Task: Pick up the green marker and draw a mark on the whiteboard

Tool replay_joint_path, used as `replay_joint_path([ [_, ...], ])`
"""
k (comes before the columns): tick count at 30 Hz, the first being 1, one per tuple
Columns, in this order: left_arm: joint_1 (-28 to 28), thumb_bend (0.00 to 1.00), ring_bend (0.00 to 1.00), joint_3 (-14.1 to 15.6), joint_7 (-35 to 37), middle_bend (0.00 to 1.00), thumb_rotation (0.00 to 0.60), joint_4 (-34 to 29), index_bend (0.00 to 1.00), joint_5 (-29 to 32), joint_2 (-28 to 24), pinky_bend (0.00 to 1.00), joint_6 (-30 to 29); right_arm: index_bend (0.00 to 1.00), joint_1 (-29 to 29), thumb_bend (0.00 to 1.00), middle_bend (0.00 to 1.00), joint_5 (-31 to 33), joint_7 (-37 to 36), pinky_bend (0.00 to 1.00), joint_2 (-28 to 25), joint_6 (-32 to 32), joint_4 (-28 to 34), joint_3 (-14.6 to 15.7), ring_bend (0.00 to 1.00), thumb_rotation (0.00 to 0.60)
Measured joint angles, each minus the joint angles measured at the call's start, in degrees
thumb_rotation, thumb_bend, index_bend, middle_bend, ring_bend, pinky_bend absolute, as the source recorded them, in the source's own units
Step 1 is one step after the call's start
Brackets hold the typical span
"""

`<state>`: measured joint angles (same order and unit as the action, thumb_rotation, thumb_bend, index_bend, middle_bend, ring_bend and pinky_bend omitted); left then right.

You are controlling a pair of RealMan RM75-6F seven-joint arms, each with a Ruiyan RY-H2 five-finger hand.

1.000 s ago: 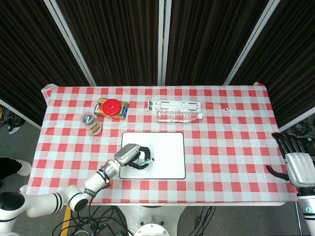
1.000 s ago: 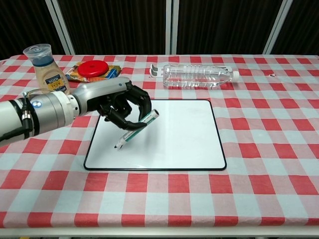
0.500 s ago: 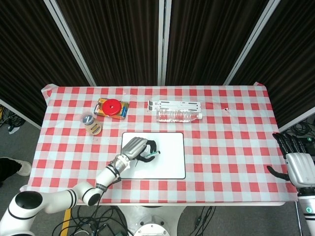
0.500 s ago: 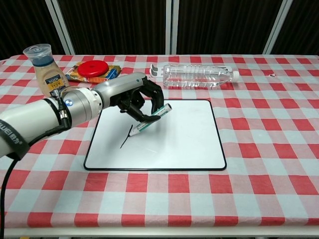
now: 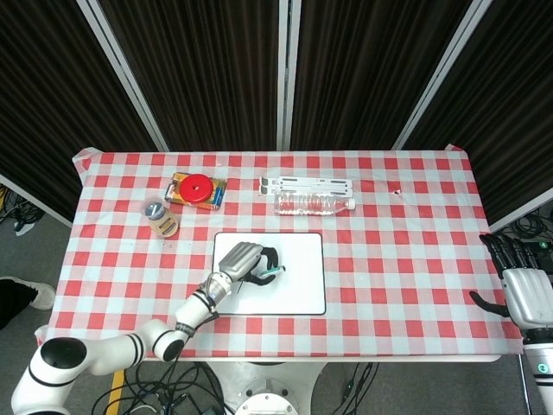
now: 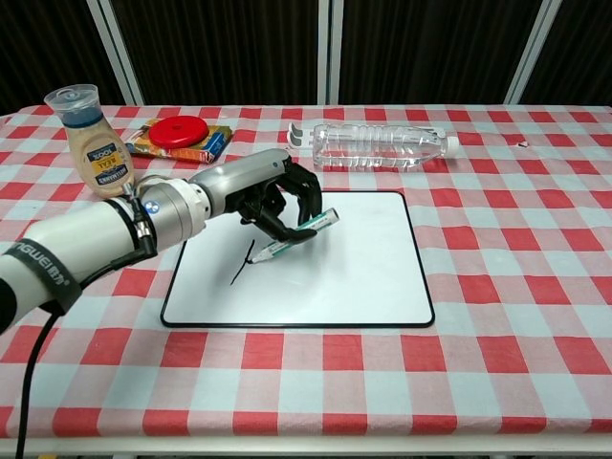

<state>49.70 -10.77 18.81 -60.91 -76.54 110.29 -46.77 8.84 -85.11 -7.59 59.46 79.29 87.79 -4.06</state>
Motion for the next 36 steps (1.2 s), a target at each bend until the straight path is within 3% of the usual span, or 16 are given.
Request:
replay_joint_path([
  [11,3.4,0.44,0.82,-2.3,-0.2,0.56,0.6,2.9,0.56,0.6,6.6,0.85,1.6,0.0,-1.0,0.09,0.09,0.4,-0.7,0.0,-0.9,0.8,-0.3,0.2,0.0,0.6],
  [18,5.4,0.44,0.82,-5.7,-0.1,0.56,0.6,1.9,0.56,1.5,6.9,0.85,1.9,0.0,-1.5,0.09,0.09,0.3,-1.7,0.0,-1.1,1.8,-0.6,0.0,0.0,0.6],
  [21,5.0,0.44,0.82,-6.2,-0.6,0.56,0.6,-1.3,0.55,1.2,4.2,0.85,0.7,0.0,-1.4,0.09,0.09,0.0,-2.2,0.0,-0.9,1.8,-0.9,-0.1,0.0,0.6],
  [27,1.9,0.44,0.82,-5.0,-5.5,0.55,0.6,-9.5,0.55,1.3,-5.8,0.84,-1.2,0.0,-1.1,0.09,0.09,-1.1,-3.0,0.0,-0.2,1.8,-1.5,0.1,0.0,0.6],
  [32,-1.9,0.44,0.81,-1.4,-14.8,0.55,0.6,-15.3,0.54,3.0,-15.3,0.81,-1.9,0.0,-0.9,0.09,0.09,-1.8,-3.1,0.0,0.2,2.1,-1.7,0.3,0.0,0.6],
  [36,-4.1,0.44,0.8,1.9,-23.4,0.55,0.6,-17.7,0.54,5.0,-19.4,0.79,-2.2,0.0,-0.8,0.09,0.09,-2.5,-3.0,0.0,0.6,2.3,-1.6,0.5,0.0,0.6],
])
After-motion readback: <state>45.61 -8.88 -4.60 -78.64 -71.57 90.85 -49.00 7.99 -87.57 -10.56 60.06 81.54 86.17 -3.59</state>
